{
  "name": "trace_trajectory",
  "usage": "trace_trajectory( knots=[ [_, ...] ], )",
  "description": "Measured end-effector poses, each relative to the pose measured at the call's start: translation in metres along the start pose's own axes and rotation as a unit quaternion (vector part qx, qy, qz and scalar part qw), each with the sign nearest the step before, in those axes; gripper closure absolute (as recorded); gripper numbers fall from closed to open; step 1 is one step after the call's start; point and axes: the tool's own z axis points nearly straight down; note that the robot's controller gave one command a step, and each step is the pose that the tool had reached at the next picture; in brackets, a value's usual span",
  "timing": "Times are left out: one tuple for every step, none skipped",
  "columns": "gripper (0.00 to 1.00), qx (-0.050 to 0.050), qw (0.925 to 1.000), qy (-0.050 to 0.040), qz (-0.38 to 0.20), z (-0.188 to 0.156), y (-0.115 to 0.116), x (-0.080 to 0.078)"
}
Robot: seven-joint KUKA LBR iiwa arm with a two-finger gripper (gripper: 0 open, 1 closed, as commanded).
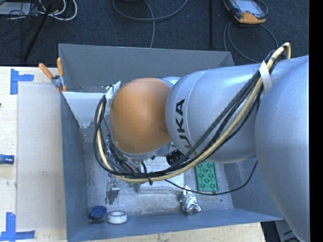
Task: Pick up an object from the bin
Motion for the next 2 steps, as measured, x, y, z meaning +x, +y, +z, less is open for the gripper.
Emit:
trace_trajectory(
  knots=[
    [0.00,-0.001,0.9839,-0.0071,-0.178,0.0953,-0.0007,0.0258],
    [0.00,-0.002,0.9612,-0.0140,-0.276,0.1041,0.0062,0.0234]
  ],
)
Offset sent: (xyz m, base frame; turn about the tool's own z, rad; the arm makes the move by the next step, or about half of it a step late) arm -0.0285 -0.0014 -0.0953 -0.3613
